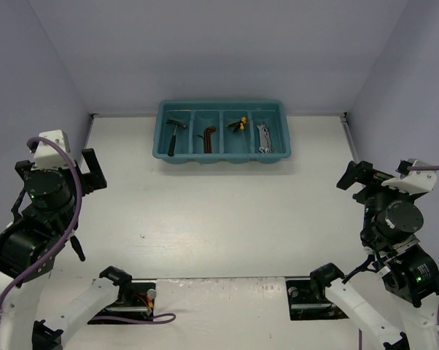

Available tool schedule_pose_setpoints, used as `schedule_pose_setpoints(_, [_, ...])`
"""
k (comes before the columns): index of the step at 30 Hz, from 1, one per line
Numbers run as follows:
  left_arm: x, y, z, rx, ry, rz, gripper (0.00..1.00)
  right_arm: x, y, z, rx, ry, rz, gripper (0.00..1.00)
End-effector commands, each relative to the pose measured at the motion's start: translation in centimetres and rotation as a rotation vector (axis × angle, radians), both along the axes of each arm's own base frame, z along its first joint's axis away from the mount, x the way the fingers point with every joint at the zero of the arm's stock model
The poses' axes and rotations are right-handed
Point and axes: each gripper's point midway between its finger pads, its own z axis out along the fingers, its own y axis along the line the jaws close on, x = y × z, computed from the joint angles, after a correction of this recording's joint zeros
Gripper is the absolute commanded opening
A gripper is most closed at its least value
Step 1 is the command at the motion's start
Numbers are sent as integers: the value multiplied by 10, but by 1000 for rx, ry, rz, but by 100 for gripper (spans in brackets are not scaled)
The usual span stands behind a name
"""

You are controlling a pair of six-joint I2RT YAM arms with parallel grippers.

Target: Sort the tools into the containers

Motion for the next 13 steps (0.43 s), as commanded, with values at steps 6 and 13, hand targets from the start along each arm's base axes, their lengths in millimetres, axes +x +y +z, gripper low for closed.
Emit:
schedule_pose_setpoints(6, [13,-17,5,-77,-32,-47,91,6,9,29,17,-71,46,100])
schedule_pose_setpoints(13, [14,-22,0,-92,-24,-71,91,9,10,37,1,-70,45,100])
